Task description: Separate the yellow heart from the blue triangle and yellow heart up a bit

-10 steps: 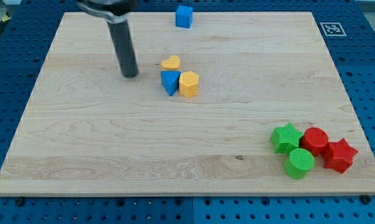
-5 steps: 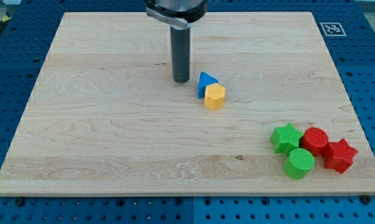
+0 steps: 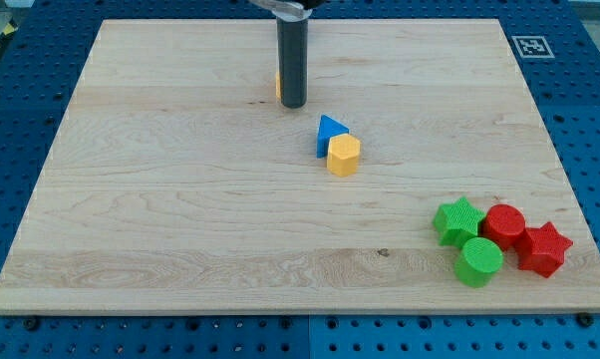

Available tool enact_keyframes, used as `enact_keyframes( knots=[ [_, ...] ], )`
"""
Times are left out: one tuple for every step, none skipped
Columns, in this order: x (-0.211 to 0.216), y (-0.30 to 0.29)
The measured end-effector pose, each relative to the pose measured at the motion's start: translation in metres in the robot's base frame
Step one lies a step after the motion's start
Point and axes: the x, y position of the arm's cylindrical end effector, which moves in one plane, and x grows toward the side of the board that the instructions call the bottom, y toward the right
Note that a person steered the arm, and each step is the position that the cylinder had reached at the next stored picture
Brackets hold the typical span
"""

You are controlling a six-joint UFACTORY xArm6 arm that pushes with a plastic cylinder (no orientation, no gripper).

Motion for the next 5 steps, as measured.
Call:
enact_keyframes(
  knots=[
    [-0.021,0.000],
    [-0.046,0.000],
    [-0.061,0.000],
    [-0.061,-0.022],
    [-0.054,-0.048]
  ],
)
